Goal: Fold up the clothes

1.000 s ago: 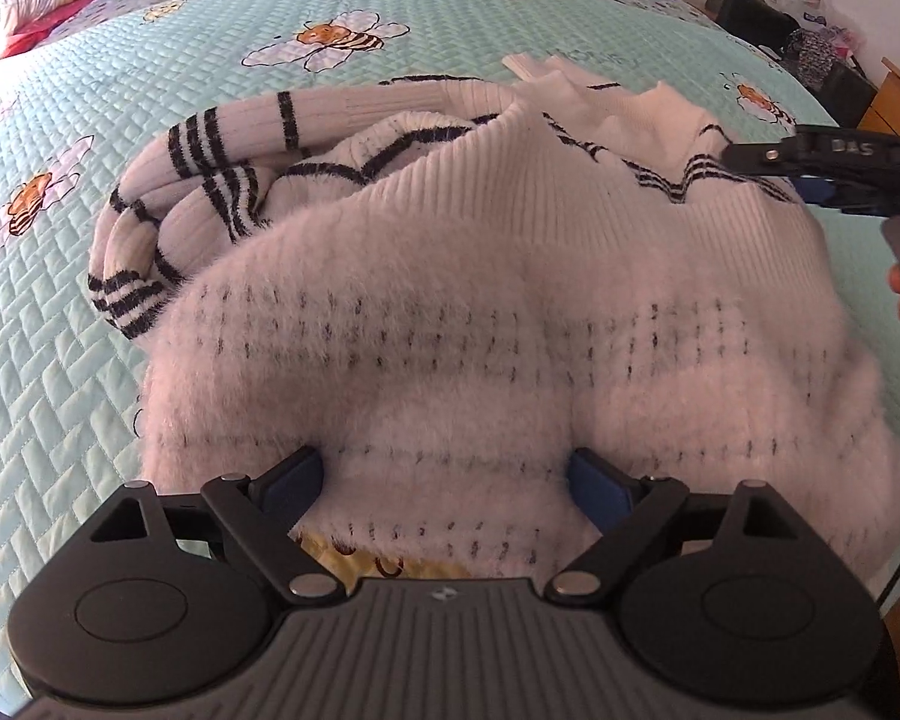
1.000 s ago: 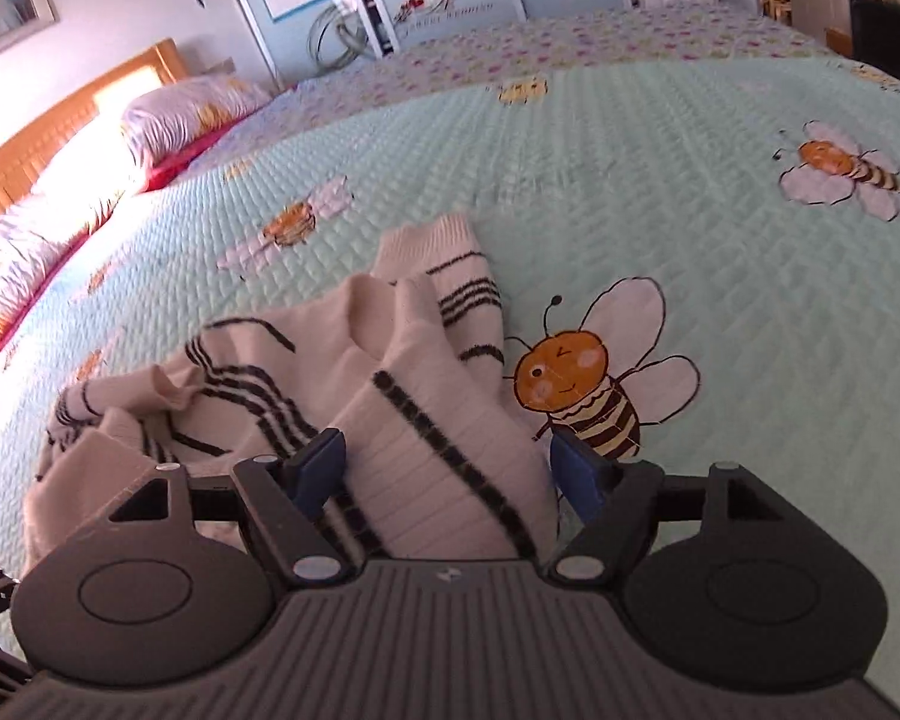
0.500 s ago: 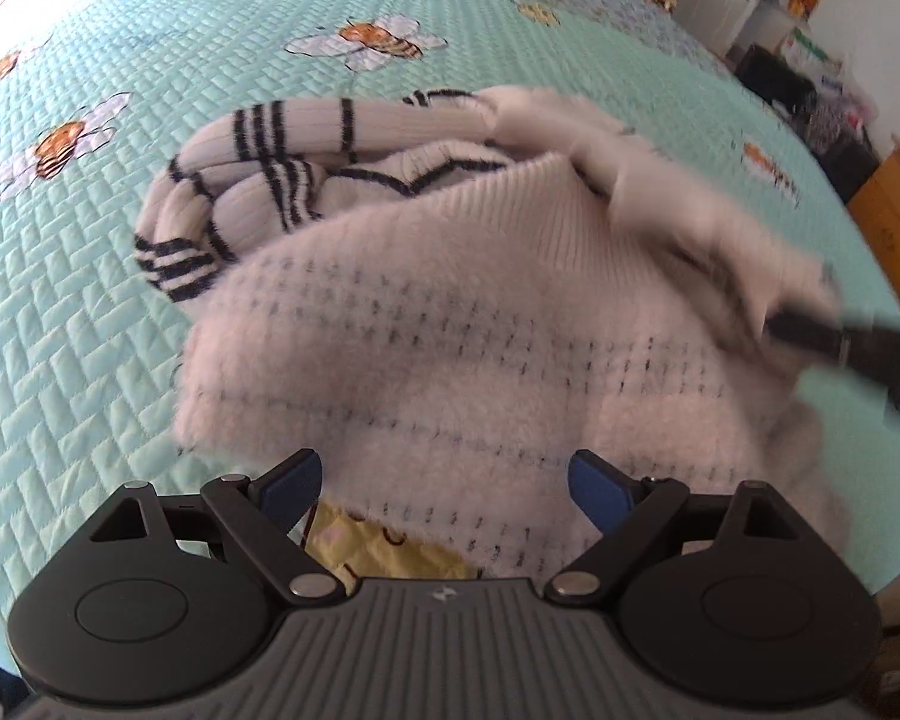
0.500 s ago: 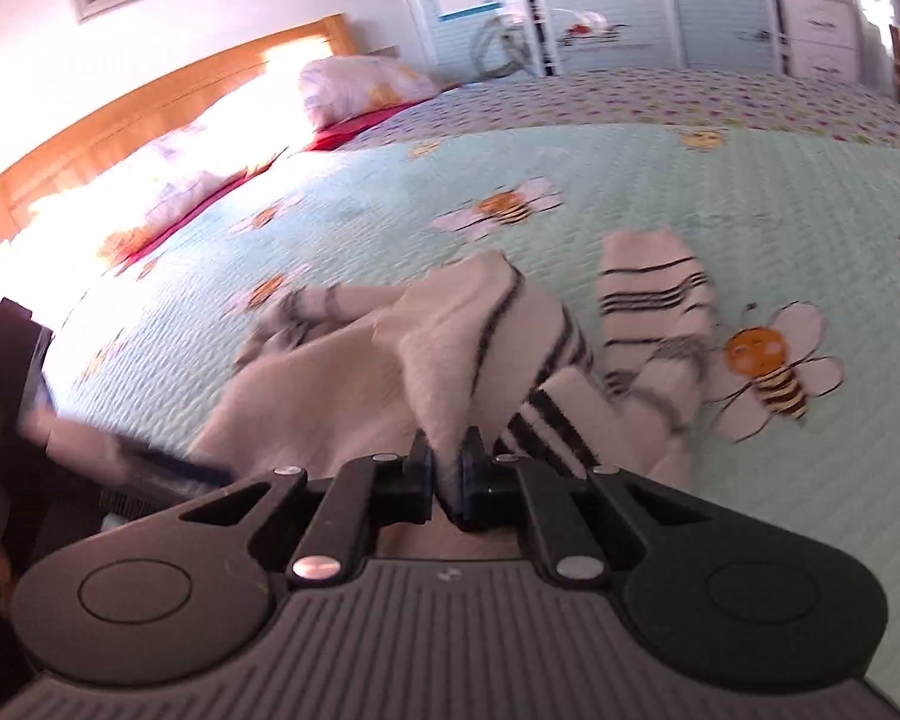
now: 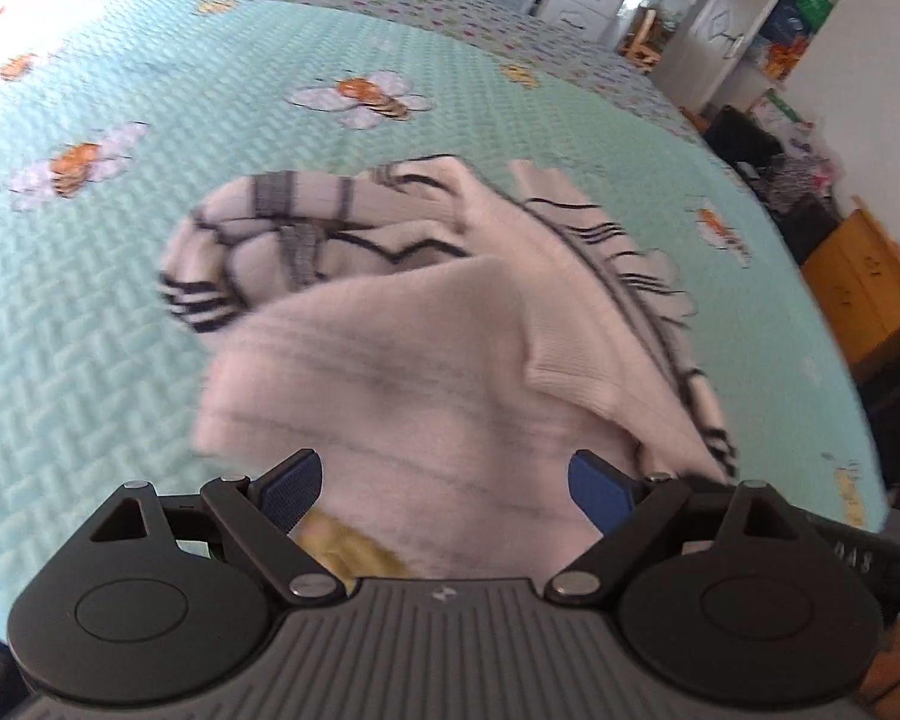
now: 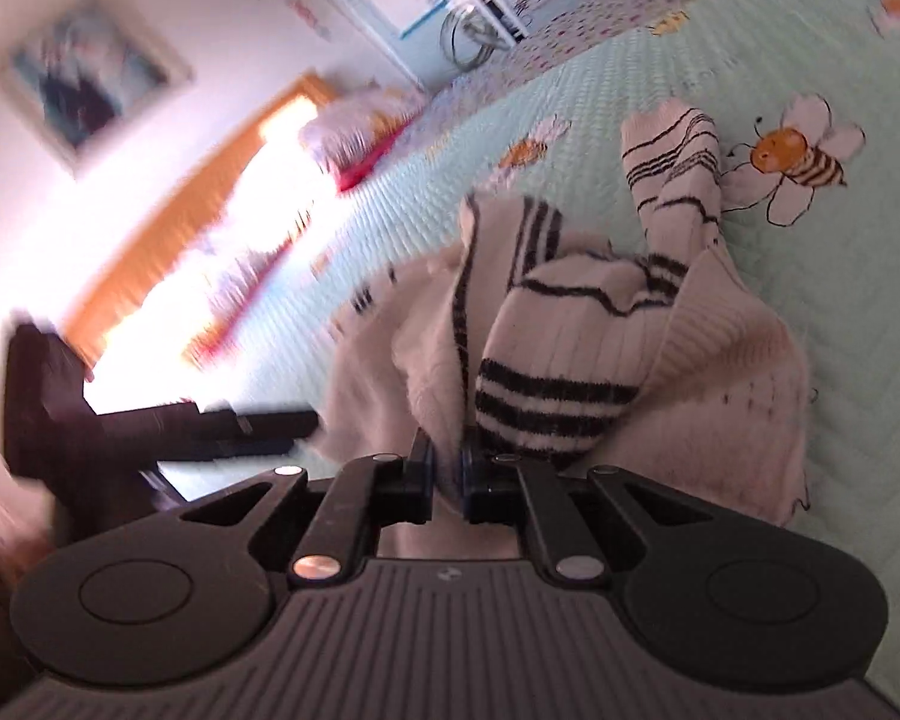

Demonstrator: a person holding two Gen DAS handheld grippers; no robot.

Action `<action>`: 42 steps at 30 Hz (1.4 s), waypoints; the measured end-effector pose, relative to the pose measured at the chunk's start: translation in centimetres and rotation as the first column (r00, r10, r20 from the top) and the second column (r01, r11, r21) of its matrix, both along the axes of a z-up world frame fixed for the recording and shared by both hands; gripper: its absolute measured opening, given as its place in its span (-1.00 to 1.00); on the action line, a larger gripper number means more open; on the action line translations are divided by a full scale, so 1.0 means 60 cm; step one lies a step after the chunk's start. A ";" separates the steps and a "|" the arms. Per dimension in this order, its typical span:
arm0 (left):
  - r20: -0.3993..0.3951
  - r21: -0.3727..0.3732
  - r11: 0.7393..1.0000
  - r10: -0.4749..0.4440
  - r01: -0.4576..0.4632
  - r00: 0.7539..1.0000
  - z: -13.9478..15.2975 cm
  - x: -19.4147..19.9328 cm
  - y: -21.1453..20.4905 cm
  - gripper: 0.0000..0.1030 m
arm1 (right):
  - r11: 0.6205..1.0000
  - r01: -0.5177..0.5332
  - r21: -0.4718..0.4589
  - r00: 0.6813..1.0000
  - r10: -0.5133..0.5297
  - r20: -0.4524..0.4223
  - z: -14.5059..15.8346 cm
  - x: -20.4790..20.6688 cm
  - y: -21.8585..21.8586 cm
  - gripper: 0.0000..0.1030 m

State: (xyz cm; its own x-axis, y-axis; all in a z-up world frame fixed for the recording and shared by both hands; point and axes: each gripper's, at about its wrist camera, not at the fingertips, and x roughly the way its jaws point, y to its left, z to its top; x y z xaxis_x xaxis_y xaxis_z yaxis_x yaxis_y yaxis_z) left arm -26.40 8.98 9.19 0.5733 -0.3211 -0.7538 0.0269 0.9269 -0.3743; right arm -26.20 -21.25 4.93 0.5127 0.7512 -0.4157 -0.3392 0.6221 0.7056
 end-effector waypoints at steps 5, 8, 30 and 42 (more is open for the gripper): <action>-0.052 -0.245 0.969 -0.042 0.028 0.998 -0.010 0.034 -0.042 0.79 | 0.988 0.056 0.141 0.998 -0.052 -0.028 0.004 0.015 -0.039 -0.84; -0.101 -0.351 0.936 -0.038 0.000 0.994 -0.022 0.055 -0.067 0.79 | 0.990 0.058 0.128 0.998 -0.055 -0.024 0.001 0.016 -0.038 -0.84; 0.276 -0.124 0.992 0.038 -0.003 0.960 0.074 0.043 -0.097 -0.76 | 0.974 0.154 0.165 0.985 -0.163 0.047 0.025 0.002 -0.058 -0.05; 0.238 -0.132 0.991 0.009 0.023 0.971 0.076 -0.045 -0.018 -0.77 | 0.949 0.314 0.017 0.928 -0.303 -0.216 -0.003 0.168 -0.076 0.66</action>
